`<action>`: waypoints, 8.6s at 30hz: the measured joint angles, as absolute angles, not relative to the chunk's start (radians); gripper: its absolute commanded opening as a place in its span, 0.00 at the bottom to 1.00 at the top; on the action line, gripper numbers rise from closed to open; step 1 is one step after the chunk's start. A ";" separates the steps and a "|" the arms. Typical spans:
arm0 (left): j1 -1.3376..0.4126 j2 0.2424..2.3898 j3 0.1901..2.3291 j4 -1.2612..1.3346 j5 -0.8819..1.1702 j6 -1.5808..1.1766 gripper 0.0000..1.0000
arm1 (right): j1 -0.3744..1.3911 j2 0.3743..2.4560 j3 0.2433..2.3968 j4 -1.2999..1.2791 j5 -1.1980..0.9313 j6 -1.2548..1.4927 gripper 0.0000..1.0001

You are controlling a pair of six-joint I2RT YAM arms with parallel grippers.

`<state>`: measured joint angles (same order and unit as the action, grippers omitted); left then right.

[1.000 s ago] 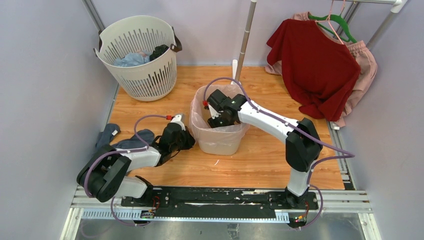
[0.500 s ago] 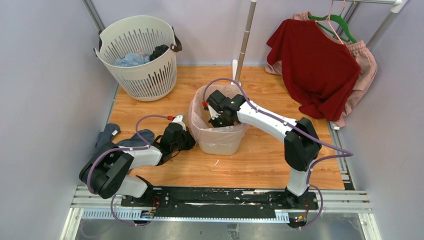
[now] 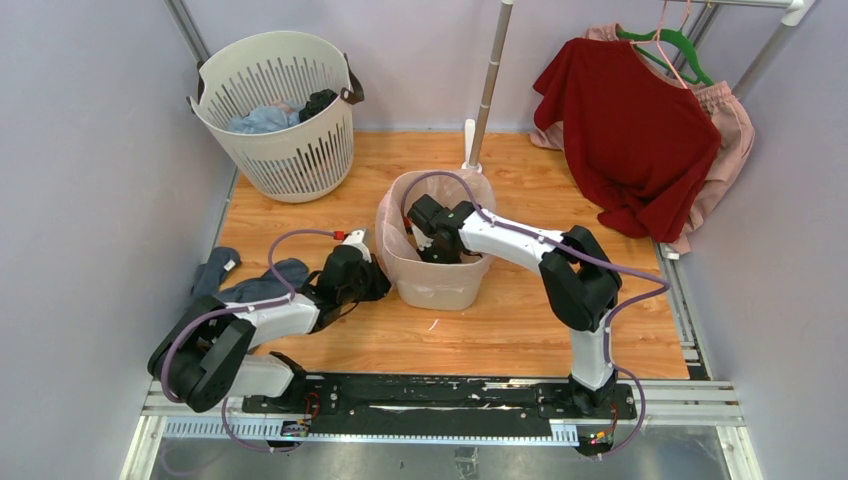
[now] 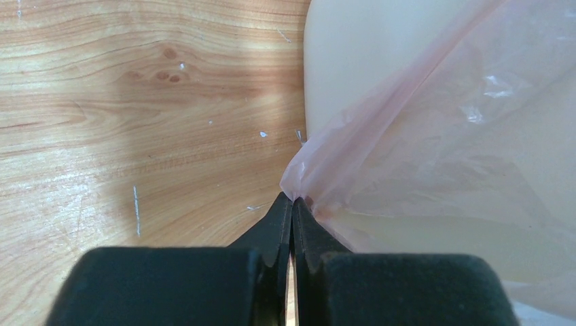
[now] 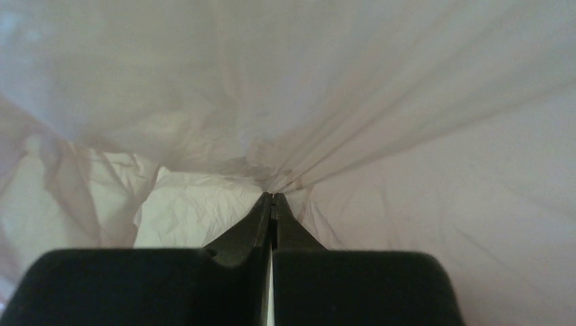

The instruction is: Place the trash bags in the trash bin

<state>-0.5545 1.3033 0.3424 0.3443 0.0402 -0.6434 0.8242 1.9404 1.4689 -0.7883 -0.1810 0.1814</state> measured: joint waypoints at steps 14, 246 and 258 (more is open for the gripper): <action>-0.554 1.240 0.361 0.316 0.056 -0.644 0.07 | 0.824 1.982 1.406 -0.695 -0.231 0.170 0.00; -0.867 1.734 1.361 -0.509 -0.141 -0.310 0.00 | 0.023 1.303 0.730 0.110 -0.909 0.659 0.57; -0.867 1.734 1.359 -0.502 -0.135 -0.310 0.00 | 0.023 1.406 0.782 0.137 -0.912 0.688 0.54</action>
<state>-0.8673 1.7340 1.3590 -0.5018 -0.1352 -0.3103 0.0235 1.4063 0.7822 0.1368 -0.9123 0.6880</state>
